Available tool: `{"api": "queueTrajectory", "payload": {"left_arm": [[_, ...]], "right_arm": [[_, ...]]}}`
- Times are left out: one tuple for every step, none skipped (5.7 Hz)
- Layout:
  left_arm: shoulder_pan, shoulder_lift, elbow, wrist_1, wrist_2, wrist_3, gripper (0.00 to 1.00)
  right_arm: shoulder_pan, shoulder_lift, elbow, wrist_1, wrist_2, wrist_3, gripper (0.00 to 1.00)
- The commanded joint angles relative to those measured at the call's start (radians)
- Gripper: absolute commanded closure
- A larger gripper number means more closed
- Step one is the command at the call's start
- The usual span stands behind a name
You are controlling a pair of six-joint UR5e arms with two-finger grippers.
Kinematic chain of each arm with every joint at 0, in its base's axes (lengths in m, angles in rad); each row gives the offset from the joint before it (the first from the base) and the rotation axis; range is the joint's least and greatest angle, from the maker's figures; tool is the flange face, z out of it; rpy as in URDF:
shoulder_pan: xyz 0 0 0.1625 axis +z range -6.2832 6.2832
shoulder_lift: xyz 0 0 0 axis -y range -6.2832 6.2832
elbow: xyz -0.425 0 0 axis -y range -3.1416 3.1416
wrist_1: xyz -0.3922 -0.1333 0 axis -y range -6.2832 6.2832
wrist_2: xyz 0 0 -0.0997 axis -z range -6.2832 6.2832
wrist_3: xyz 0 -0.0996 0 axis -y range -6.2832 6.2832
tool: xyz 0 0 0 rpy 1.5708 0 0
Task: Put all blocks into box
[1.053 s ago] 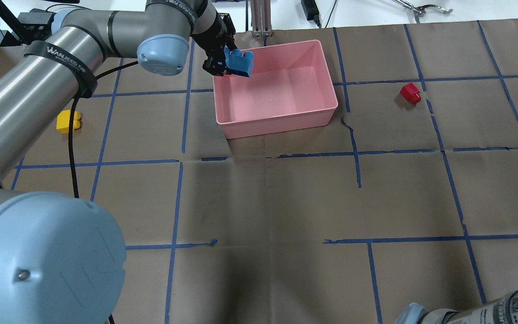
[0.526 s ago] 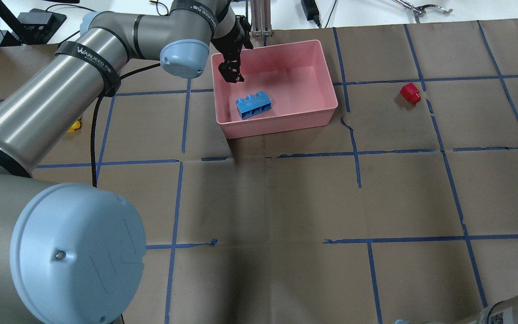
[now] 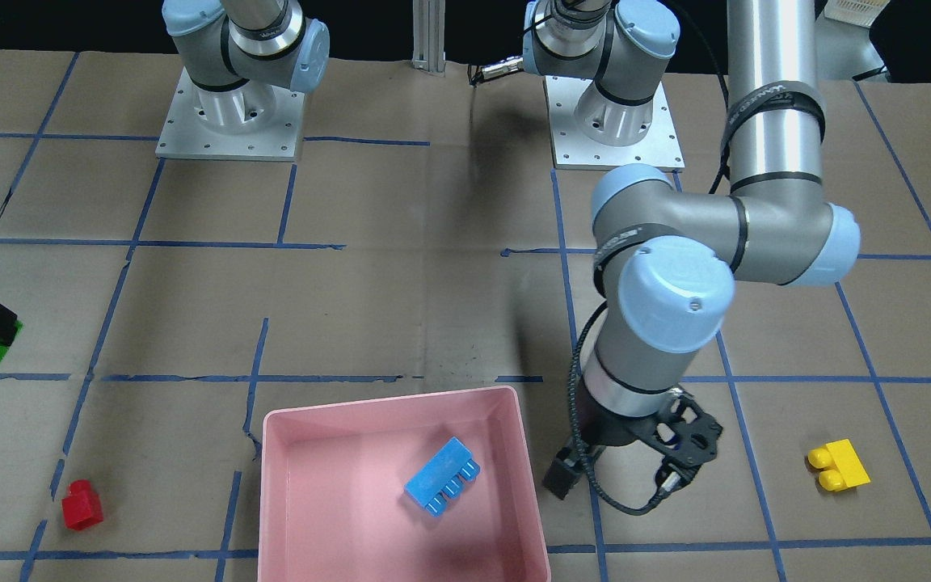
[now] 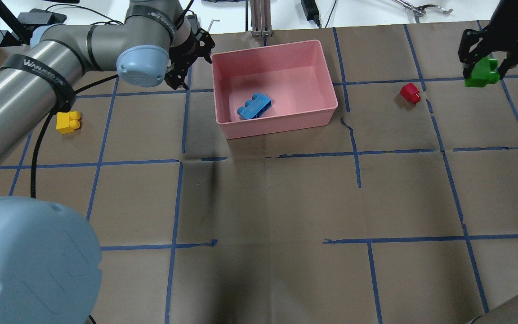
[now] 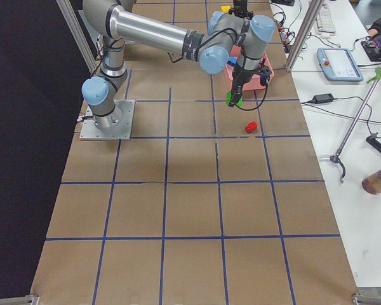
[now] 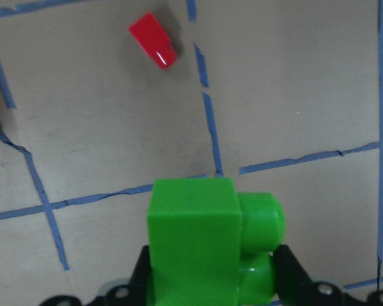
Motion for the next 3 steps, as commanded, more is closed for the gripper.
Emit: {"api": "queueTrajectory", "payload": {"left_arm": [[0.203, 0.098, -0.165, 0.009, 0.085, 0.595, 0.01], [0.334, 0.109, -0.222, 0.056, 0.079, 0.797, 0.01], [0.437, 0.086, -0.268, 0.128, 0.078, 0.97, 0.01]], "right_arm": [[0.199, 0.167, -0.196, 0.01, 0.001, 0.12, 0.57], [0.3, 0.257, -0.295, 0.009, 0.045, 0.205, 0.57], [0.356, 0.33, -0.37, 0.003, 0.164, 0.293, 0.57]]}}
